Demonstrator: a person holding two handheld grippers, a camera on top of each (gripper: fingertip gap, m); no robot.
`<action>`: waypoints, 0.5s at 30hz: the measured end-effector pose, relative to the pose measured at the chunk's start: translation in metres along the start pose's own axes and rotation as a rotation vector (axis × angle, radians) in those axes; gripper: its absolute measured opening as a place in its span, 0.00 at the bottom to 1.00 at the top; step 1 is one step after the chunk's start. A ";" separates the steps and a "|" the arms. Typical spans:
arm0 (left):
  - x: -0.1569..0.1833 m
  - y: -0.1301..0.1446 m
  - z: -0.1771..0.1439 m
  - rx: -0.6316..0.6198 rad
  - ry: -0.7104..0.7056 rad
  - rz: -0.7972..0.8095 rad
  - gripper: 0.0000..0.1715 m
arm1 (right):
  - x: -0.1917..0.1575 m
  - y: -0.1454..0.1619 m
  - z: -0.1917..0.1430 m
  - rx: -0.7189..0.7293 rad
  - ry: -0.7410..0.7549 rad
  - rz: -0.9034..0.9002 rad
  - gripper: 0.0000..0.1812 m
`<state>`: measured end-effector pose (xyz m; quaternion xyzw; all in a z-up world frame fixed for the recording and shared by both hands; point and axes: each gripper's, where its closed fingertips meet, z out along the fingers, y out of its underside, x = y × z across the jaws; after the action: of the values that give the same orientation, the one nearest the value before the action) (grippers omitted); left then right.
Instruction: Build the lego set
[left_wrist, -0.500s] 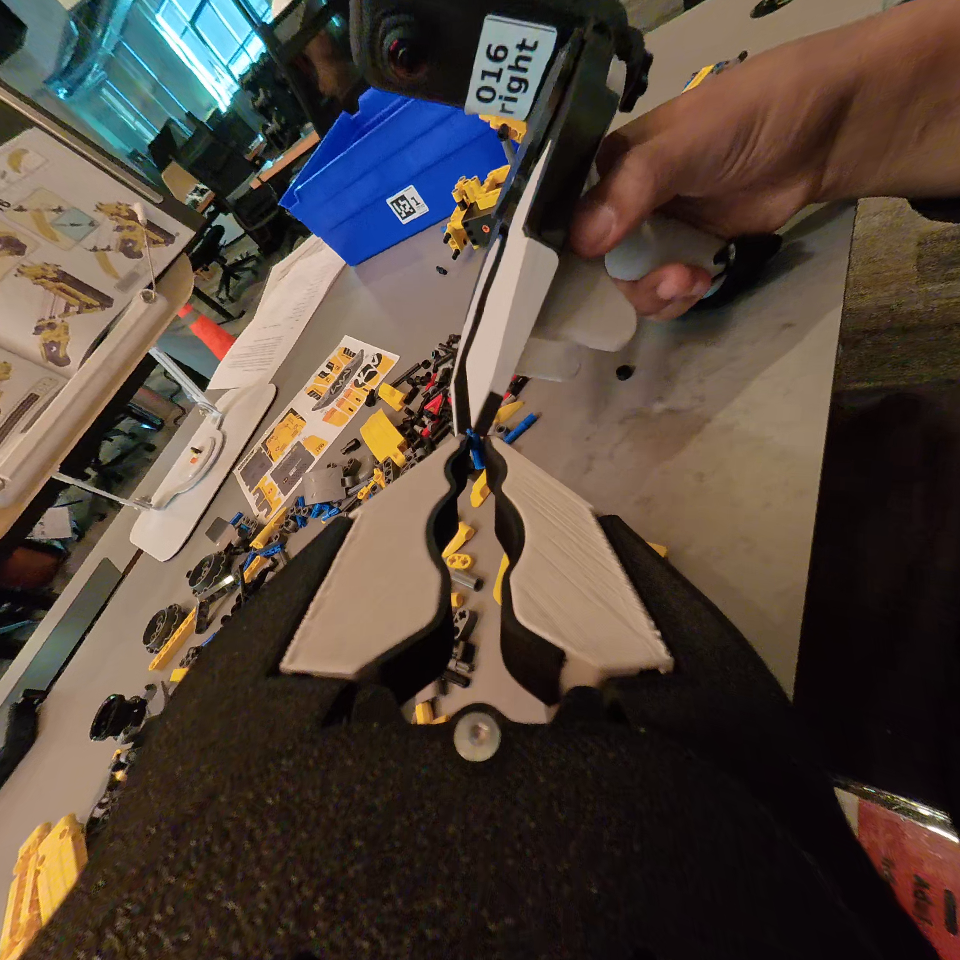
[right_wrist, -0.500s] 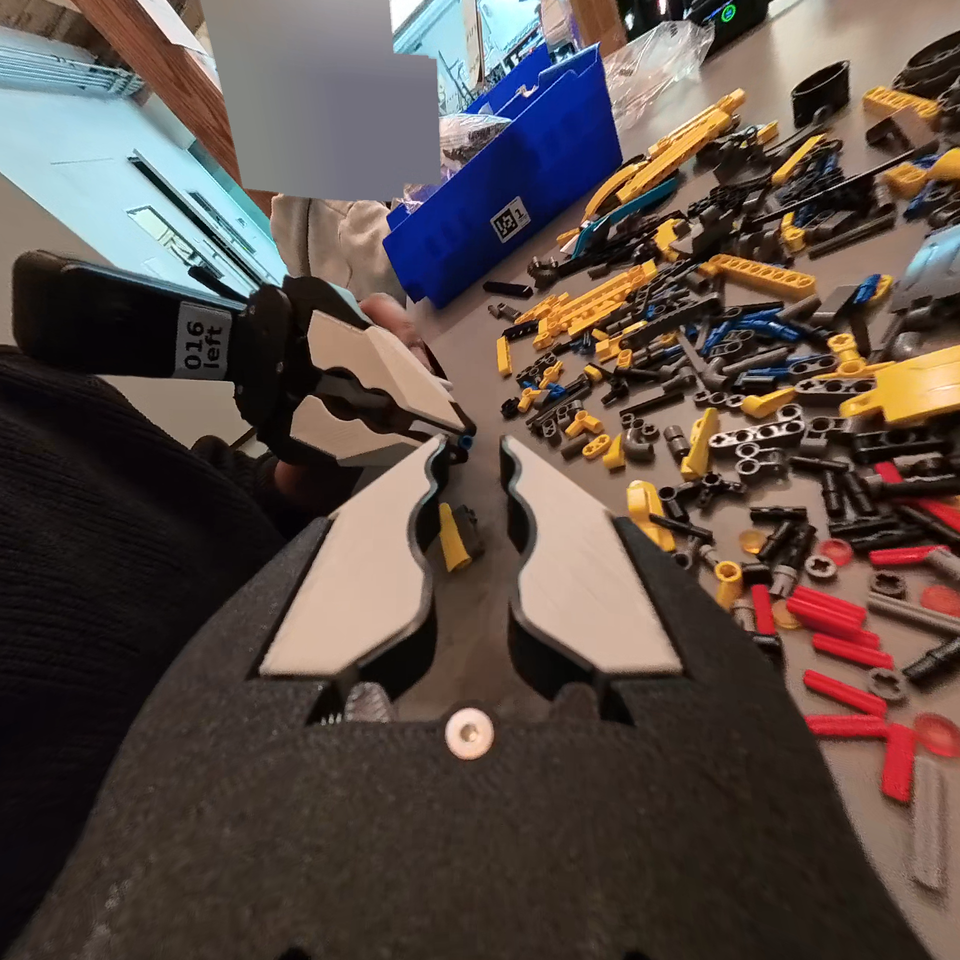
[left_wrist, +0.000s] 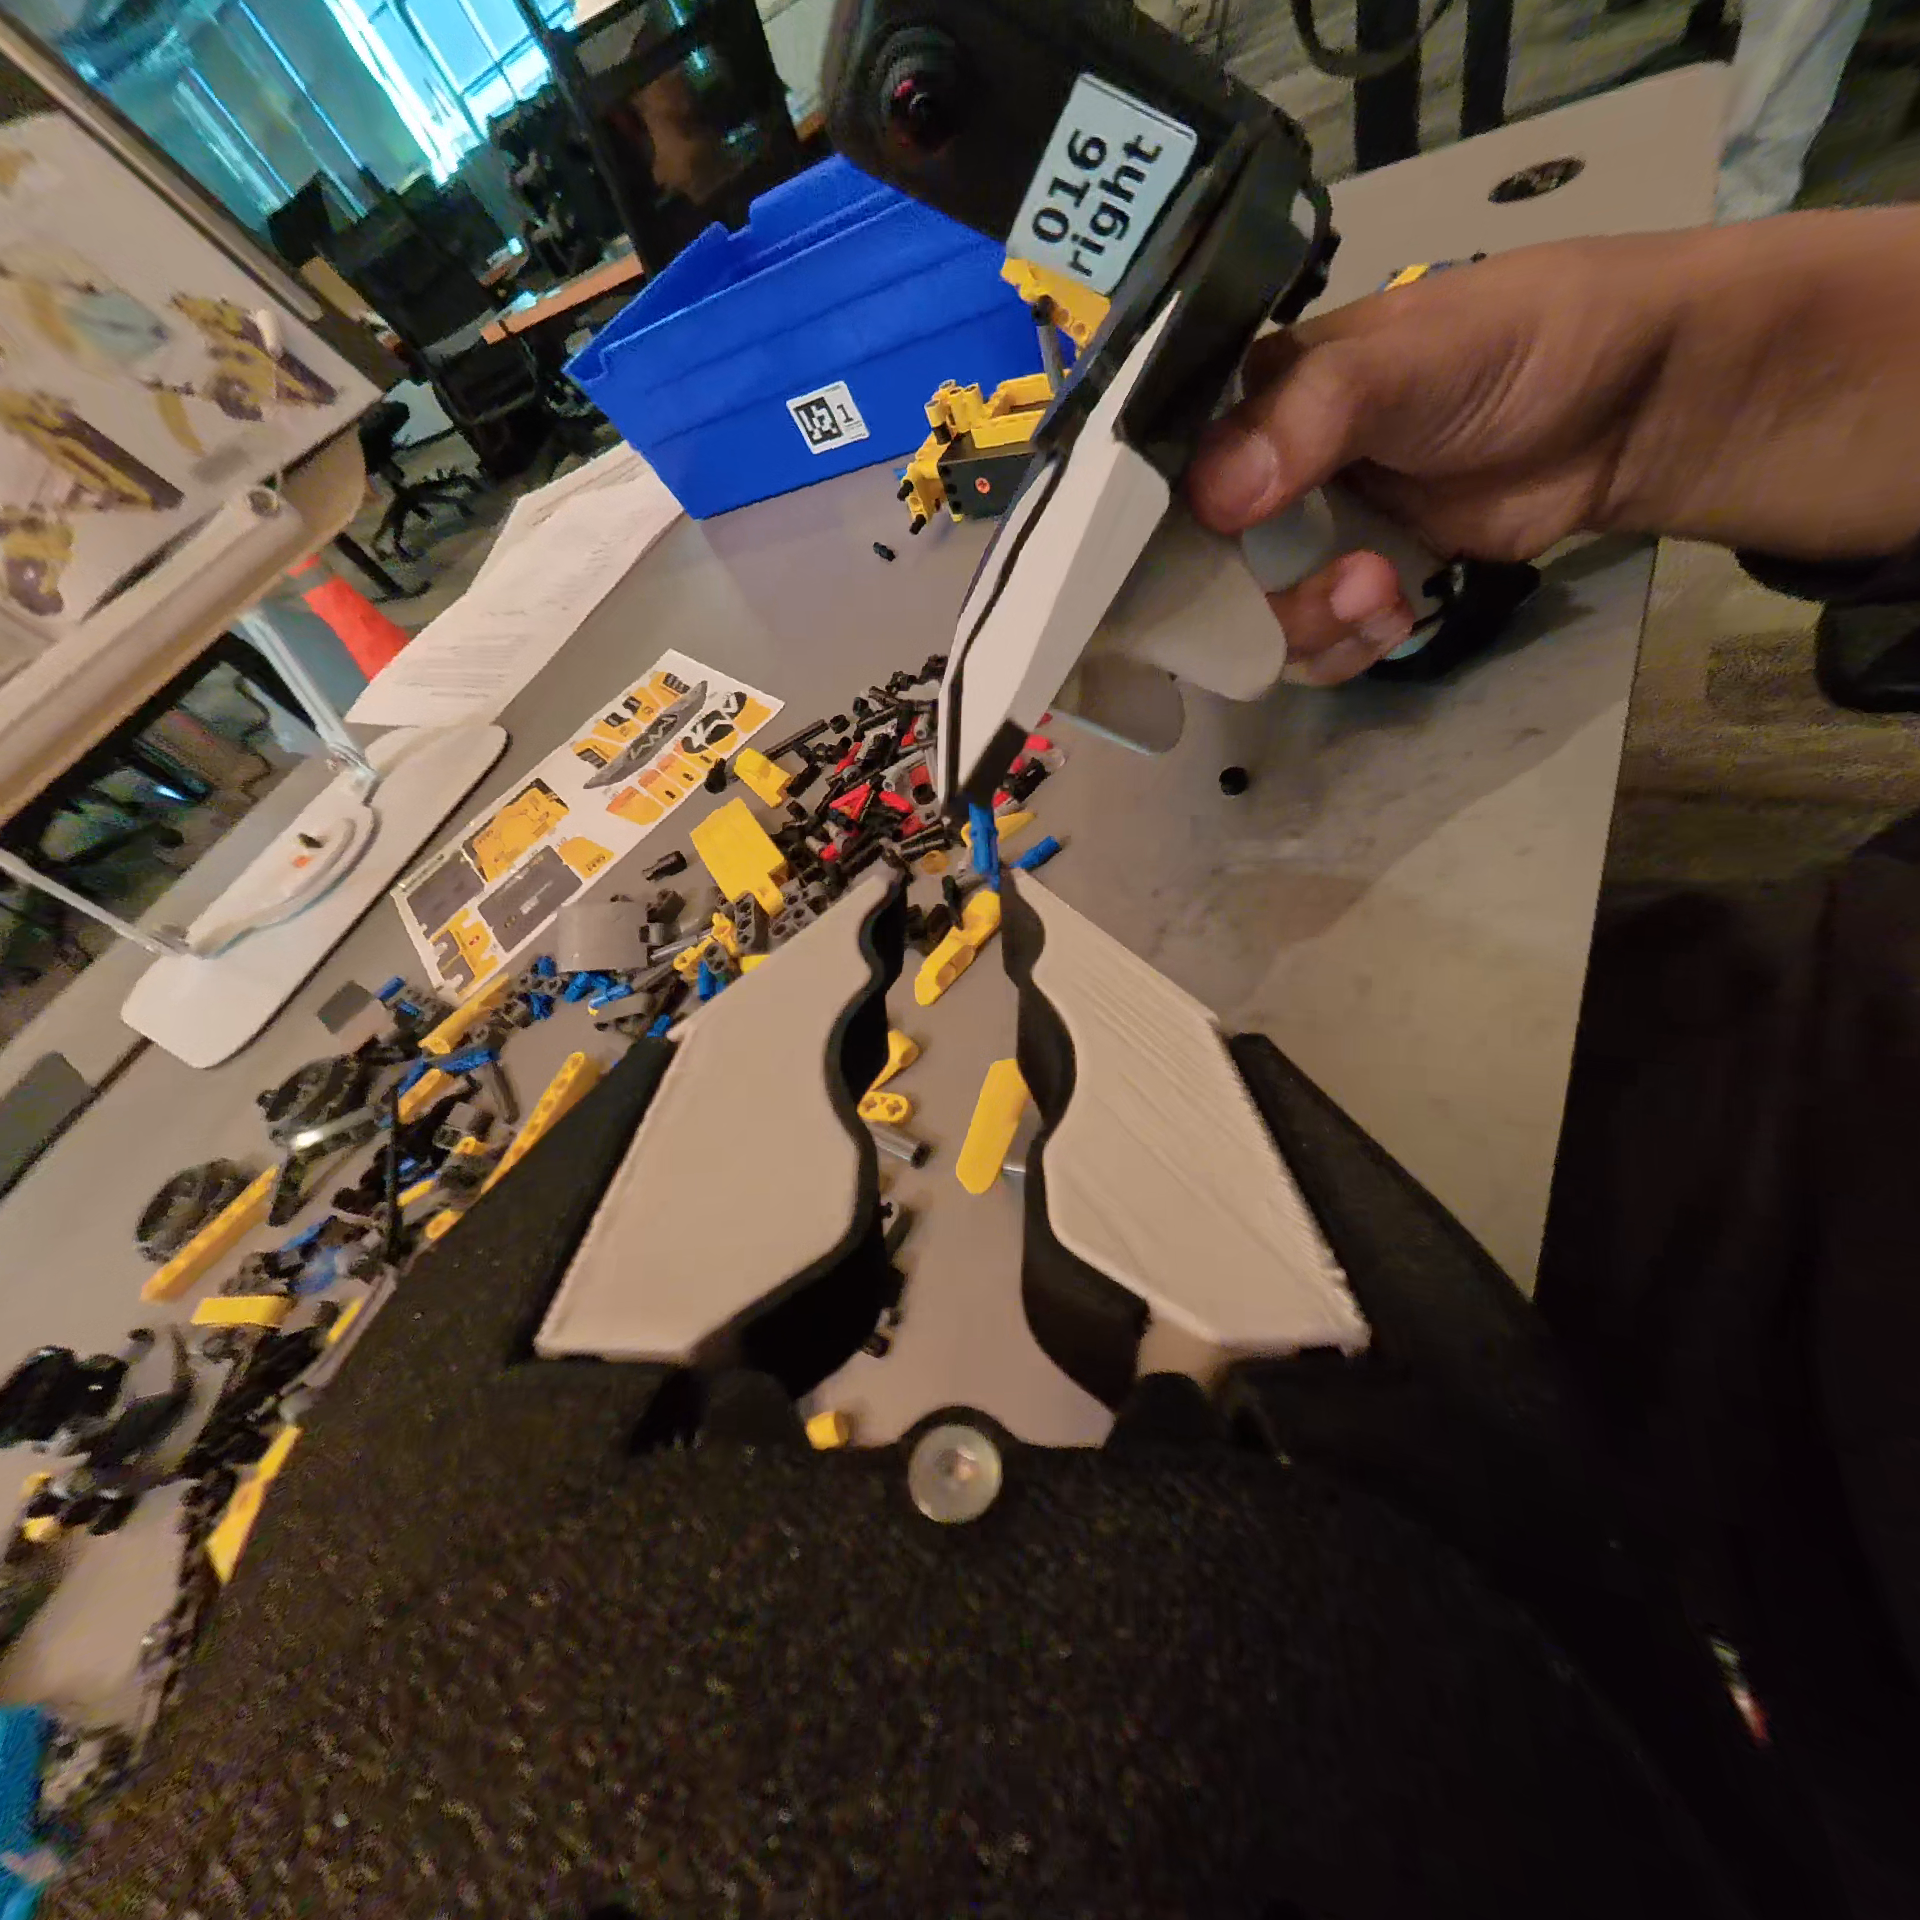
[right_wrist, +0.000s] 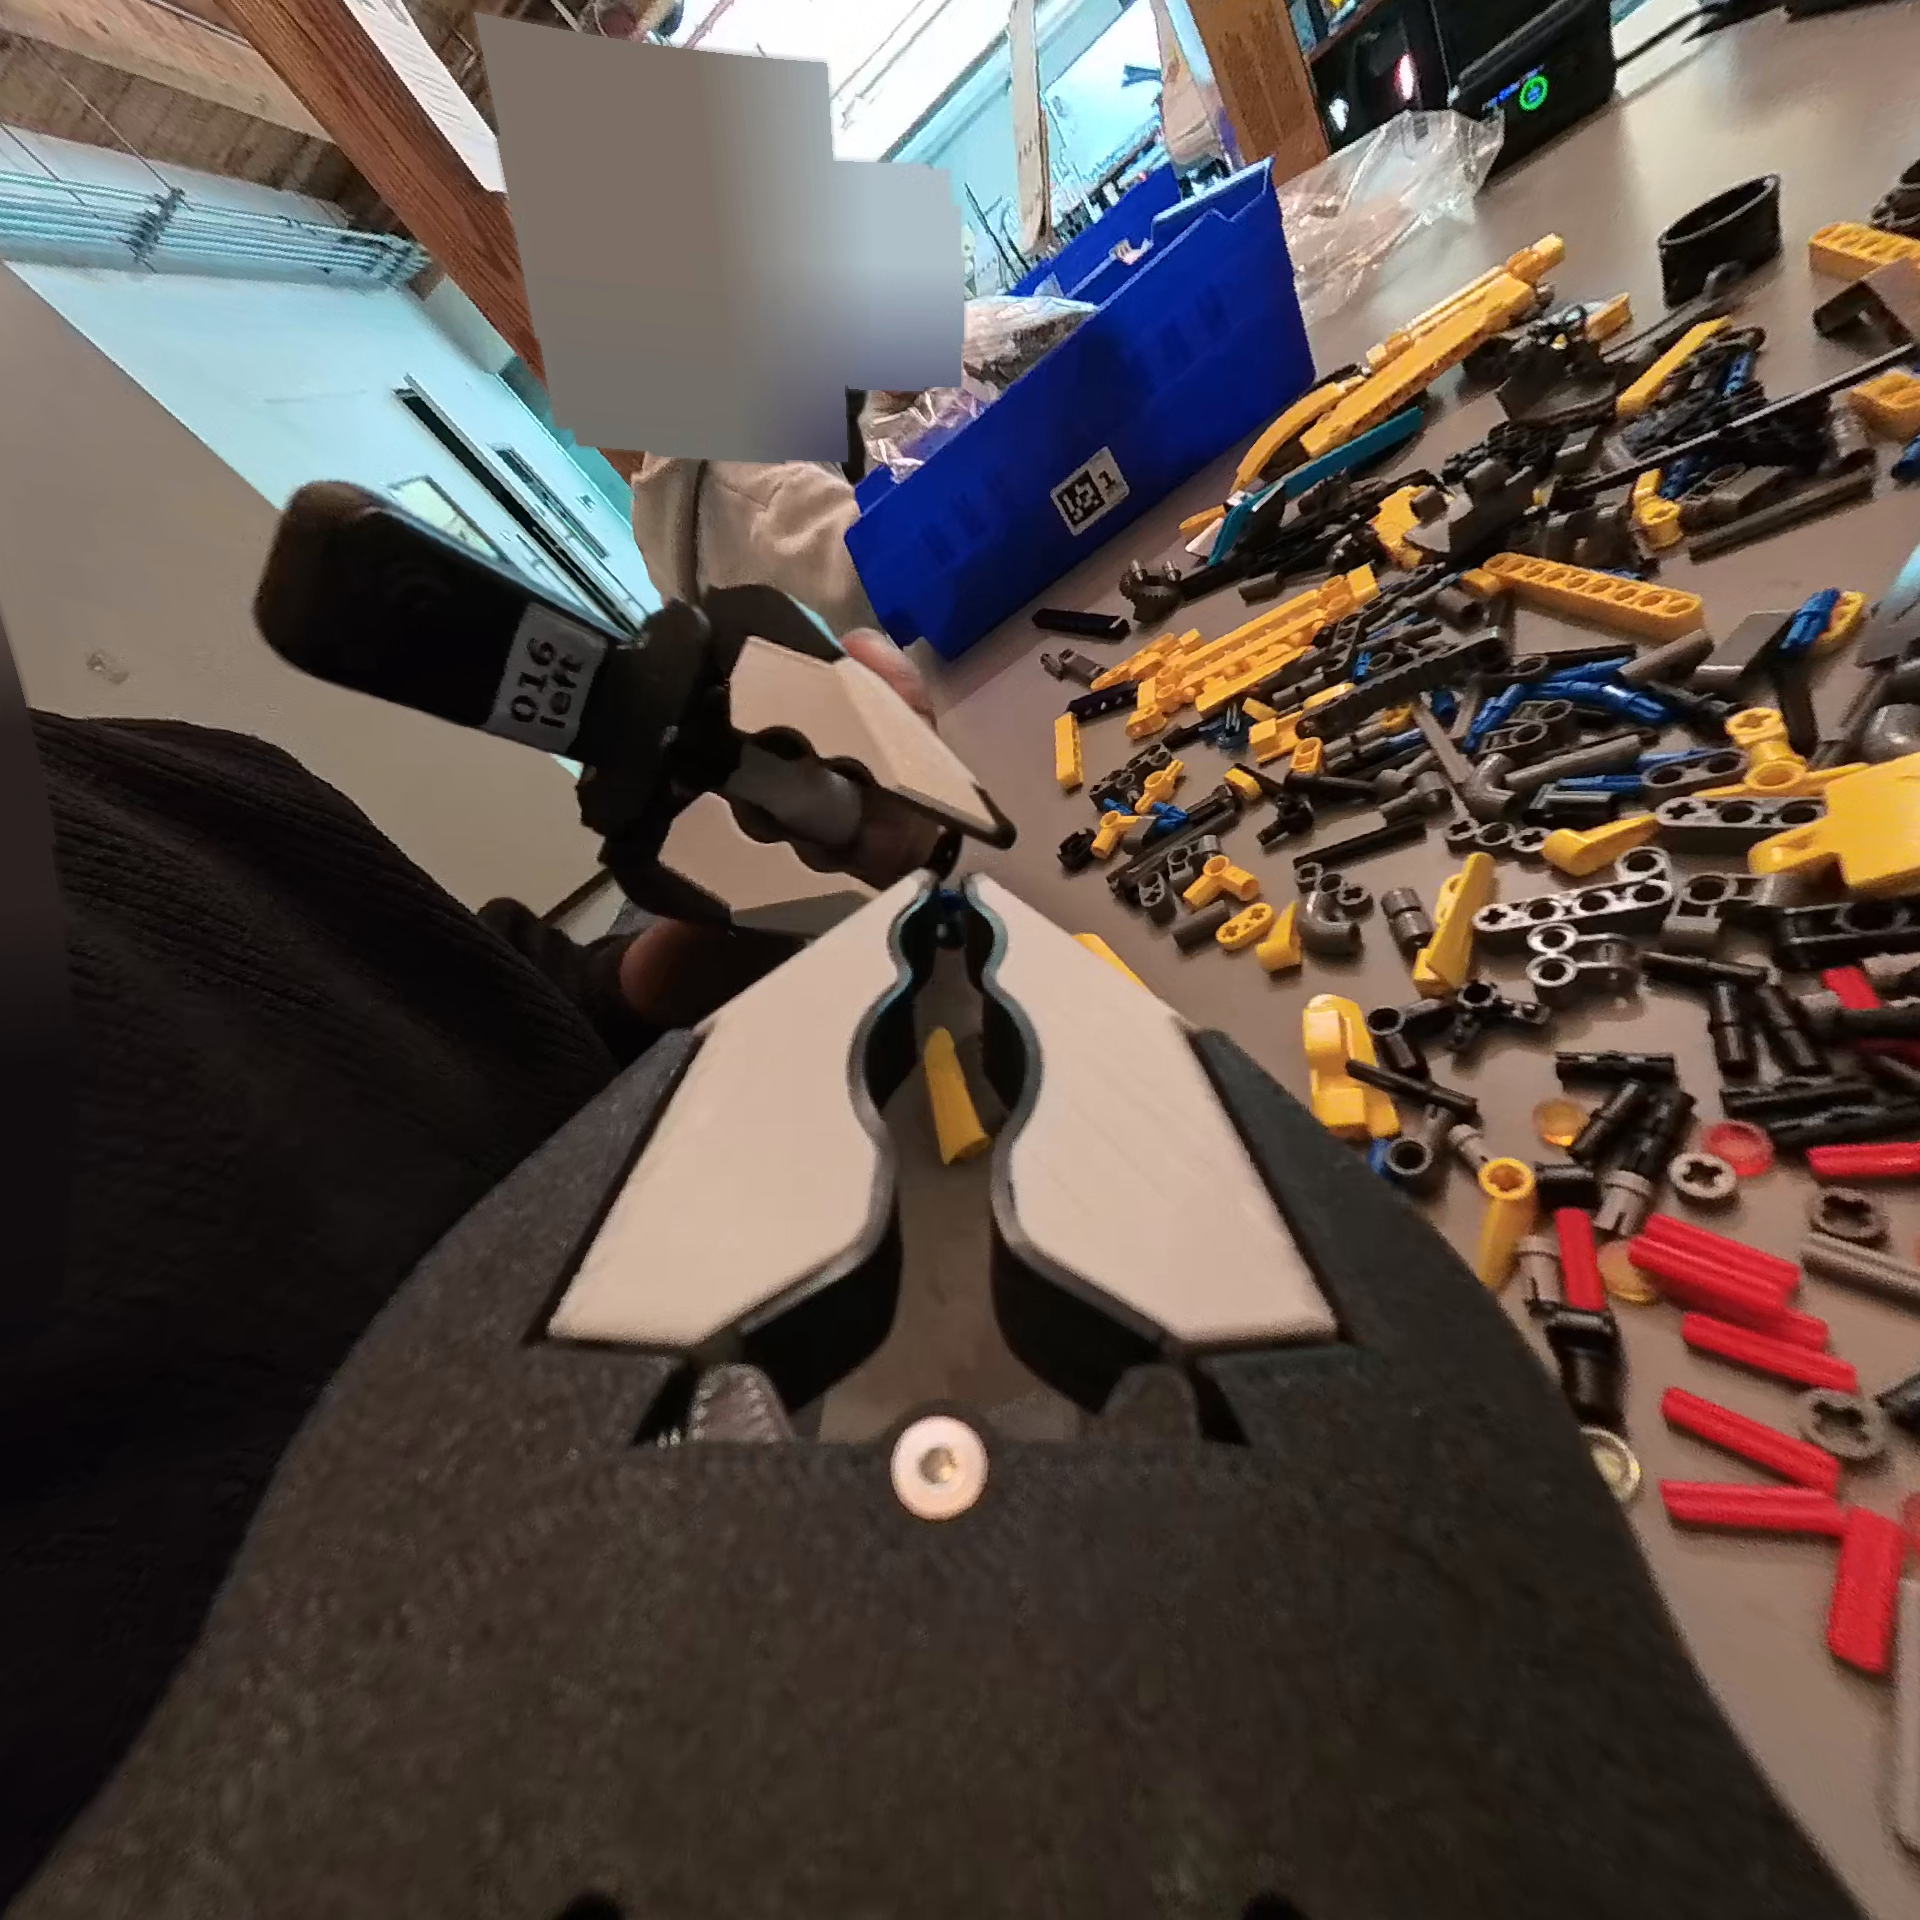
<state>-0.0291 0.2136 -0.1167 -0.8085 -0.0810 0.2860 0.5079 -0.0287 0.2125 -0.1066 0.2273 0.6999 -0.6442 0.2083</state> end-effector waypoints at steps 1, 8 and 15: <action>-0.001 0.000 -0.001 0.007 0.004 -0.022 0.10 | -0.001 -0.001 0.000 0.009 -0.009 0.002 0.01; 0.000 -0.005 -0.003 0.034 0.027 -0.046 0.06 | -0.004 -0.004 0.000 0.030 -0.035 0.024 0.01; 0.001 -0.006 -0.004 0.045 0.012 -0.007 0.01 | -0.003 -0.004 0.000 0.032 -0.040 0.034 0.01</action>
<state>-0.0248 0.2142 -0.1106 -0.7984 -0.0743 0.2812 0.5272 -0.0284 0.2121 -0.1017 0.2296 0.6814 -0.6560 0.2296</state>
